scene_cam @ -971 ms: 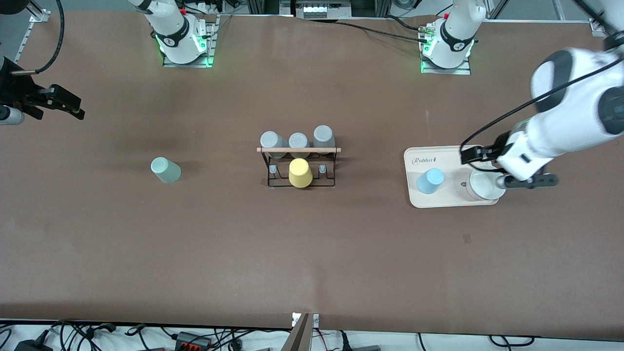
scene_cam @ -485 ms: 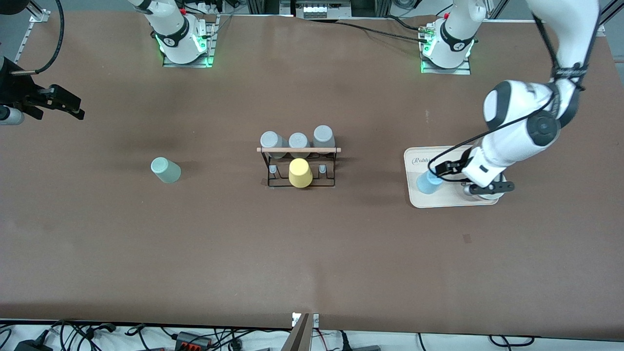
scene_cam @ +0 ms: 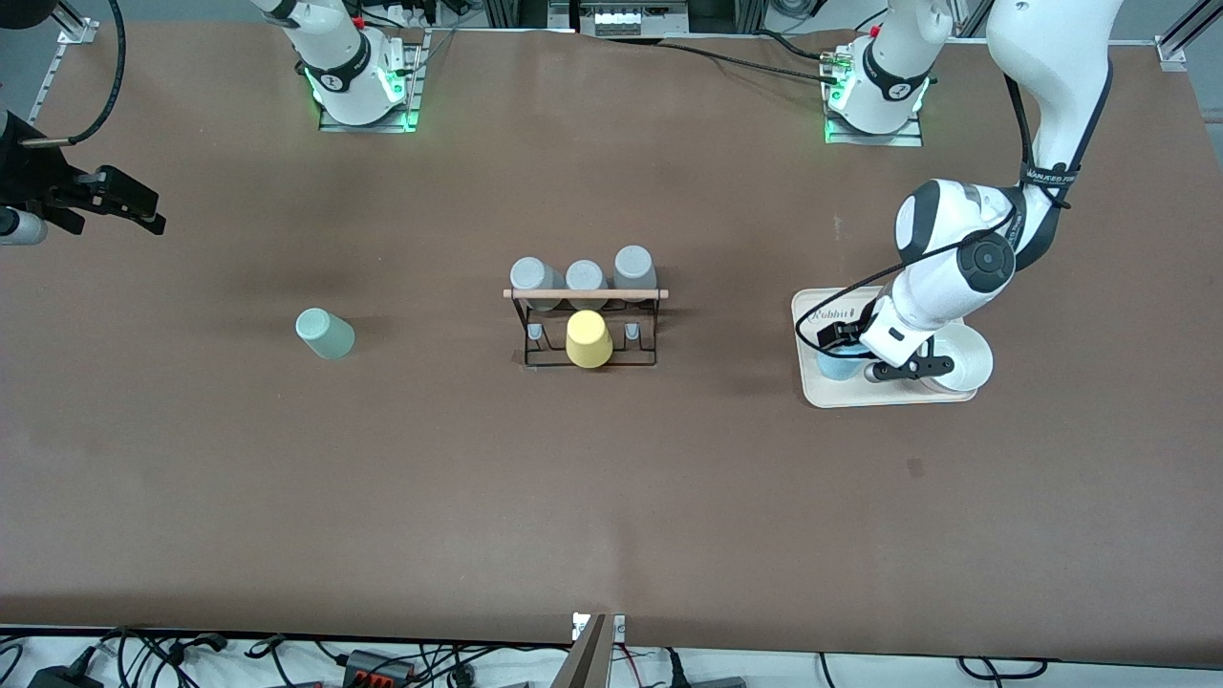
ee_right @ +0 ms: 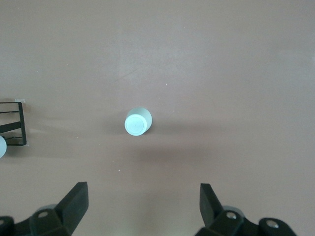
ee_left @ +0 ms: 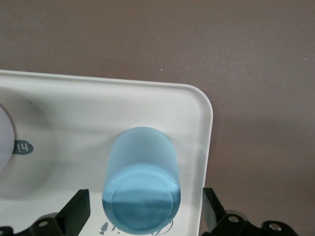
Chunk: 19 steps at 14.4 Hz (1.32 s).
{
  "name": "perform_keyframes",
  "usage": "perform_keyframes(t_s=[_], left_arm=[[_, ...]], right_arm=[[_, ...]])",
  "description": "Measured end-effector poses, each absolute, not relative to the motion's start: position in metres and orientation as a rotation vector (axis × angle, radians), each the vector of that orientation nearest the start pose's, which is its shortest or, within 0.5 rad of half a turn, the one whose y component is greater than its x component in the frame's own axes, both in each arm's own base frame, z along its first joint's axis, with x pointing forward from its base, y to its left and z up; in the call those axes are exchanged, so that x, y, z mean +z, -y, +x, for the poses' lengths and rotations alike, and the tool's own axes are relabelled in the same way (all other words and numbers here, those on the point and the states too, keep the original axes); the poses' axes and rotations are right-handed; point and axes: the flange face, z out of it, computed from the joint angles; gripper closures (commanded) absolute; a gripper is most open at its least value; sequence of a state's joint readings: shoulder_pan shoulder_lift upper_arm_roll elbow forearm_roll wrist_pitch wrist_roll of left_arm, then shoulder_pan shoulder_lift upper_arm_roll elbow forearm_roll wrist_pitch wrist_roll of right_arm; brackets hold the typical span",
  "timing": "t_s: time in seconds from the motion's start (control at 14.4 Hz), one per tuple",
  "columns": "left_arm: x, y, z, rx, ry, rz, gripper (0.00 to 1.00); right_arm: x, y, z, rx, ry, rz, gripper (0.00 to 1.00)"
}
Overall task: Hang scattered cups on rack with three cups
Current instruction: 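Lower the left gripper onto the light blue cup and grasp it, then lift the light blue cup and carry it to the wooden rack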
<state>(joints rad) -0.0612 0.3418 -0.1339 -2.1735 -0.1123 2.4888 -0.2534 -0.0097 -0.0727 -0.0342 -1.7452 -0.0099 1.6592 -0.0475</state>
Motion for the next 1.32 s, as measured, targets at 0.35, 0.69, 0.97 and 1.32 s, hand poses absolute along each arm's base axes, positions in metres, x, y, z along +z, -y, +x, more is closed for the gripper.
perform_keyframes(t_s=[0.35,0.69,0.97,1.32], left_arm=[[0.229,0.108,0.55,0.089,0.242,-3.229,0.4],[0.233,0.108,0.553,0.082,0.239,-3.23,0.61],[0.277,0.115,0.583,0.127,0.233,-3.234,0.61],[0.367,0.152,0.617,0.121,0.407,-3.229,0.61]], right_arm=[[0.59,0.024,0.536,0.019,0.011,-3.149,0.0],[0.59,0.024,0.536,0.019,0.011,-3.149,0.0],[0.59,0.024,0.536,0.018,0.011,-3.149,0.0],[0.59,0.024,0.535,0.019,0.011,-3.149,0.0]])
